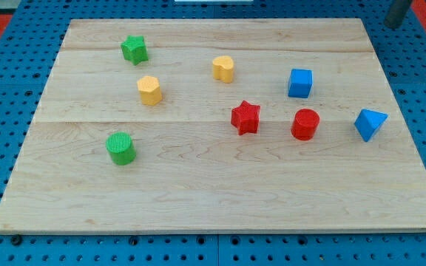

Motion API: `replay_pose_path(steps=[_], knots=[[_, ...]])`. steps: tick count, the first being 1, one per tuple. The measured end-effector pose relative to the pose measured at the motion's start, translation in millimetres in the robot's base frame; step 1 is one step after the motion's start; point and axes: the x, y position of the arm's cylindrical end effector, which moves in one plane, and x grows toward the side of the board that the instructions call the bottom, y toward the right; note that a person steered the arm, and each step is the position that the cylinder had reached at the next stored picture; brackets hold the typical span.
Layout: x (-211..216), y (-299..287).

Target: Slide the blue triangle below the blue cube

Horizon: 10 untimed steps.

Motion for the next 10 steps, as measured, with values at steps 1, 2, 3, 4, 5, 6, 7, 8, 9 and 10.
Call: replay_pose_path(steps=[1,2,3,4,5,6,7,8,9,10], knots=[[0.7,-0.7],[5.5,-19.6],[70.8,-130.8],[133.7,-193.0],[176.4,-131.5],[190.5,-96.7],[215.0,-42.6],[223.6,-0.8],[243.3,-37.9],[242.9,-96.9]])
